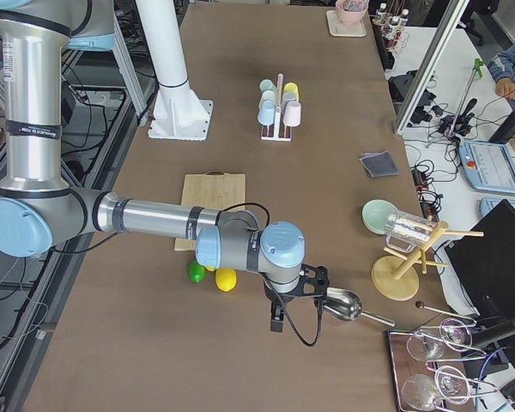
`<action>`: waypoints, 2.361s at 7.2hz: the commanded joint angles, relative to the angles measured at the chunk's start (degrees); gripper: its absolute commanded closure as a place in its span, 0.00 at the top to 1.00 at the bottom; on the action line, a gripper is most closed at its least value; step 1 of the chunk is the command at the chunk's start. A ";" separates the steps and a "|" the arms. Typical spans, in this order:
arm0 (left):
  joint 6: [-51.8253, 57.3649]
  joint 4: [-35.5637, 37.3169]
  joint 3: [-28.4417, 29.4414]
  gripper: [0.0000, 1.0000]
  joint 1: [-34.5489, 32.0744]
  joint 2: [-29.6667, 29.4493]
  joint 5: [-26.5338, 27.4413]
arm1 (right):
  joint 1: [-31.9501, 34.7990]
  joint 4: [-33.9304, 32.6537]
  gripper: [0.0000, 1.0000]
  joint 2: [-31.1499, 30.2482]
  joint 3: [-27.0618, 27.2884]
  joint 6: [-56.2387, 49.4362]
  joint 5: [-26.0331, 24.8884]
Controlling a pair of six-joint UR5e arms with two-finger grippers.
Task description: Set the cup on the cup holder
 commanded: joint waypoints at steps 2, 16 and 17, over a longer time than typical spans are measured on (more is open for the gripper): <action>0.12 0.00 0.12 0.98 0.06 0.04 0.09 | -5.46 -0.09 1.00 2.57 1.49 6.19 1.37; -0.05 0.09 0.30 0.98 -0.03 0.13 0.09 | -5.65 0.00 1.00 1.78 0.61 6.19 1.02; -0.06 0.00 0.39 0.98 -0.03 0.13 0.09 | -5.65 0.00 1.00 1.78 0.61 6.19 1.02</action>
